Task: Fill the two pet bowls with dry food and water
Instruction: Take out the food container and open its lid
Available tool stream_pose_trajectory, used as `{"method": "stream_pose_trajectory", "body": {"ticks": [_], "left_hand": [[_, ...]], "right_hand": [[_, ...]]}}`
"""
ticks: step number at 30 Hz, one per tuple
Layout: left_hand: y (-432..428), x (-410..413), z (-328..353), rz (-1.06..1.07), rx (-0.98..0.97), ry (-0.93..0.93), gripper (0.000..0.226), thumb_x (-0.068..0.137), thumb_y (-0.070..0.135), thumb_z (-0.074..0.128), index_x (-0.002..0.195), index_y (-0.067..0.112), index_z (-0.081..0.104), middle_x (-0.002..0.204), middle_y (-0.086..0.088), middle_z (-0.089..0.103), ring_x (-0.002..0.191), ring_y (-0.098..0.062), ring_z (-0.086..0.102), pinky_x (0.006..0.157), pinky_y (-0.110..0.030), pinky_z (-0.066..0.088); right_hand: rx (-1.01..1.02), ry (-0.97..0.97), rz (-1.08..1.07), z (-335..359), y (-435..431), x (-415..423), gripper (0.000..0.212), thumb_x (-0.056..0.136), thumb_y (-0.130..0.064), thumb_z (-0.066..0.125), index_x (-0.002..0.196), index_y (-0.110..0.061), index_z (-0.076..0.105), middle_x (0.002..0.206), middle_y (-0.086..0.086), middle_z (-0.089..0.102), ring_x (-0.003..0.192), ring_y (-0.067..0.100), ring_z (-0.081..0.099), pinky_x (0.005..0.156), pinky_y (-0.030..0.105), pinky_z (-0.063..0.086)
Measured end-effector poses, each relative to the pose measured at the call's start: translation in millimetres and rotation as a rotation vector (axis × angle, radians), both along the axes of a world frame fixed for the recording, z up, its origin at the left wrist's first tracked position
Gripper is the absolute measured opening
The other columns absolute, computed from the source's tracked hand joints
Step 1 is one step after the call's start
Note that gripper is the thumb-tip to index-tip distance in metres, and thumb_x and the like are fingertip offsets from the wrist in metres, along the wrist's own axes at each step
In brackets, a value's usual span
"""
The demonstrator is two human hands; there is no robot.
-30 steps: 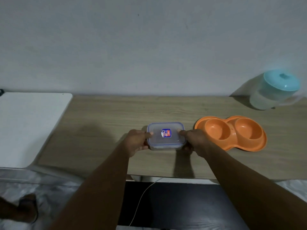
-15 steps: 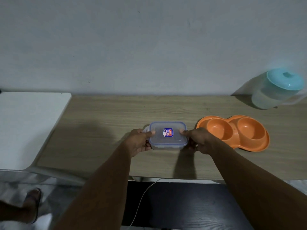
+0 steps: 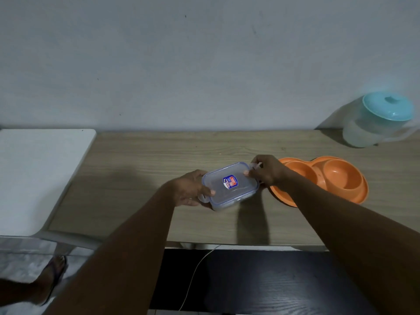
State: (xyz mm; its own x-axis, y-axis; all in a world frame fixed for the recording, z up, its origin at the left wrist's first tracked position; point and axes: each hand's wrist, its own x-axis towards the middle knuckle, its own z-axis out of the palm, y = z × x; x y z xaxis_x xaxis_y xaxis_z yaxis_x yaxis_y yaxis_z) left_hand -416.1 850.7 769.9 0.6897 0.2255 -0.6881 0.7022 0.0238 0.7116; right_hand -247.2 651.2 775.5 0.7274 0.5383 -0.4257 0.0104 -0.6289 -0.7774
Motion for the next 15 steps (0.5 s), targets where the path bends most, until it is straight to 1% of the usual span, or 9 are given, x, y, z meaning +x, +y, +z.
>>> {"method": "stream_pose_trajectory", "body": {"ticks": [1, 3, 4, 5, 7, 9, 11, 13, 15], "left_hand": [[0, 4, 4, -0.051, 0.051, 0.009, 0.050, 0.078, 0.016, 0.082, 0.121, 0.027, 0.059, 0.112, -0.002, 0.072, 0.096, -0.023, 0.071, 0.080, -0.032, 0.056], [0, 13, 11, -0.082, 0.150, 0.043, 0.042, 0.078, 0.030, 0.082, 0.115, 0.017, 0.067, 0.102, -0.004, 0.072, 0.087, -0.018, 0.067, 0.073, -0.027, 0.053], [-1, 17, 12, -0.079, 0.172, 0.074, 0.046, 0.076, 0.041, 0.081, 0.111, 0.013, 0.070, 0.100, -0.005, 0.072, 0.087, -0.017, 0.066, 0.073, -0.028, 0.053], [-4, 20, 12, -0.083, 0.171, 0.105, 0.056, 0.071, 0.051, 0.081, 0.109, 0.011, 0.072, 0.100, -0.007, 0.075, 0.089, -0.019, 0.068, 0.075, -0.029, 0.054], [-13, 24, 7, -0.097, 0.157, 0.127, 0.074, 0.056, 0.064, 0.082, 0.106, 0.010, 0.074, 0.102, -0.011, 0.077, 0.094, -0.022, 0.073, 0.080, -0.033, 0.059], [-21, 24, -3, -0.061, 0.173, 0.076, 0.071, 0.057, 0.061, 0.085, 0.102, 0.008, 0.073, 0.099, -0.013, 0.077, 0.089, -0.023, 0.074, 0.078, -0.034, 0.062], [-25, 22, -10, 0.008, 0.161, 0.027, 0.060, 0.066, 0.052, 0.087, 0.100, 0.005, 0.072, 0.095, -0.013, 0.077, 0.081, -0.021, 0.073, 0.076, -0.034, 0.061], [-27, 18, -16, 0.093, 0.064, 0.016, 0.055, 0.069, 0.045, 0.088, 0.101, 0.003, 0.072, 0.096, -0.013, 0.077, 0.081, -0.022, 0.072, 0.079, -0.037, 0.060], [-33, 12, -17, 0.170, -0.066, 0.025, 0.052, 0.074, 0.038, 0.086, 0.108, 0.002, 0.072, 0.098, -0.016, 0.076, 0.083, -0.025, 0.069, 0.072, -0.034, 0.060]], "right_hand": [[-0.034, -0.089, 0.043, 3, 5, 6, 0.016, 0.084, -0.012, 0.078, 0.086, -0.009, 0.062, 0.082, 0.018, 0.066, 0.069, 0.036, 0.065, 0.065, 0.050, 0.062], [-0.090, -0.237, 0.122, 9, 16, 14, 0.009, 0.085, -0.010, 0.073, 0.083, -0.016, 0.065, 0.086, 0.014, 0.070, 0.077, 0.029, 0.066, 0.065, 0.030, 0.056], [-0.104, -0.287, 0.159, 12, 22, 16, 0.008, 0.085, -0.012, 0.072, 0.084, -0.019, 0.068, 0.087, 0.011, 0.071, 0.081, 0.026, 0.064, 0.064, 0.023, 0.049], [-0.114, -0.318, 0.187, 12, 28, 17, 0.007, 0.084, -0.014, 0.073, 0.086, -0.021, 0.070, 0.090, 0.010, 0.072, 0.085, 0.025, 0.064, 0.064, 0.023, 0.046], [-0.139, -0.352, 0.200, 8, 39, 15, 0.007, 0.084, -0.020, 0.073, 0.090, -0.023, 0.075, 0.098, 0.011, 0.075, 0.094, 0.028, 0.066, 0.074, 0.029, 0.049], [-0.134, -0.392, 0.185, 1, 48, 9, 0.010, 0.084, -0.020, 0.071, 0.093, -0.021, 0.077, 0.103, 0.011, 0.076, 0.100, 0.031, 0.067, 0.081, 0.036, 0.053], [-0.100, -0.403, 0.128, -1, 50, 3, 0.014, 0.086, -0.017, 0.068, 0.097, -0.017, 0.076, 0.105, 0.010, 0.075, 0.103, 0.031, 0.066, 0.081, 0.033, 0.050], [-0.048, -0.382, 0.016, 0, 43, -4, 0.022, 0.089, -0.022, 0.070, 0.107, -0.010, 0.072, 0.109, 0.010, 0.072, 0.104, 0.028, 0.064, 0.081, 0.028, 0.044], [0.004, -0.294, -0.145, -2, 30, -15, 0.034, 0.090, -0.032, 0.071, 0.113, -0.008, 0.067, 0.113, 0.009, 0.069, 0.106, 0.027, 0.063, 0.086, 0.029, 0.046]]}}
